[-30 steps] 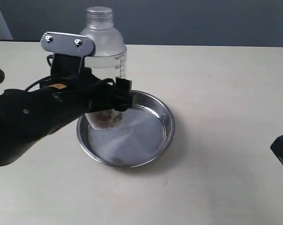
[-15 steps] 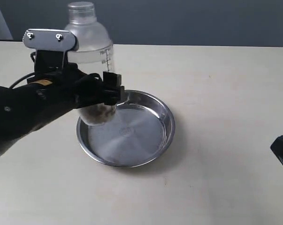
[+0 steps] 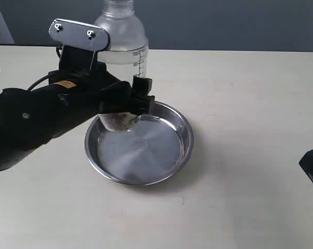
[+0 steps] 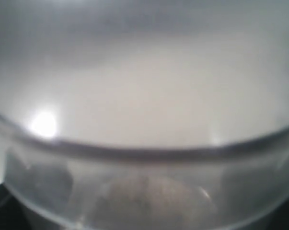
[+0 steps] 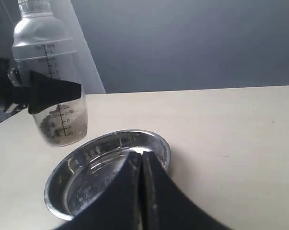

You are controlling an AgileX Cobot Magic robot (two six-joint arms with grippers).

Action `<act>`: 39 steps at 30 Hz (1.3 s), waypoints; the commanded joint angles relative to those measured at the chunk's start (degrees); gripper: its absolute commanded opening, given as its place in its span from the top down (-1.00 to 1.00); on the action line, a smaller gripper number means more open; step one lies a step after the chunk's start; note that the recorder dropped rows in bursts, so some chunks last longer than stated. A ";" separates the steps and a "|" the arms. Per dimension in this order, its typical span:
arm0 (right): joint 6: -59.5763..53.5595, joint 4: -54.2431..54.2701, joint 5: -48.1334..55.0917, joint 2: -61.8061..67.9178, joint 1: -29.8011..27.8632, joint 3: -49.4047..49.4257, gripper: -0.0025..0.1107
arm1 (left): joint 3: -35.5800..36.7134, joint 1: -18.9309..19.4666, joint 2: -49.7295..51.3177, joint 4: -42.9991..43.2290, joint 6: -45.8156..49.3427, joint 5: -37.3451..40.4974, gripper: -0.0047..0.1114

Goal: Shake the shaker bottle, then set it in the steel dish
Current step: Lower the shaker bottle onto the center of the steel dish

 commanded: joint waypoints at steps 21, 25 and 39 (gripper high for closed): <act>-0.20 0.19 -0.38 -0.21 -0.04 0.09 0.97 | 5.80 -0.31 16.54 29.66 -39.45 -23.64 0.92; -0.20 0.19 -0.38 -0.21 -0.04 0.09 0.97 | 5.80 -0.31 19.30 29.81 -40.04 -24.71 0.92; -0.20 0.19 -0.38 -0.21 -0.04 0.09 0.97 | 5.56 -0.31 28.96 31.31 -44.65 -32.41 0.92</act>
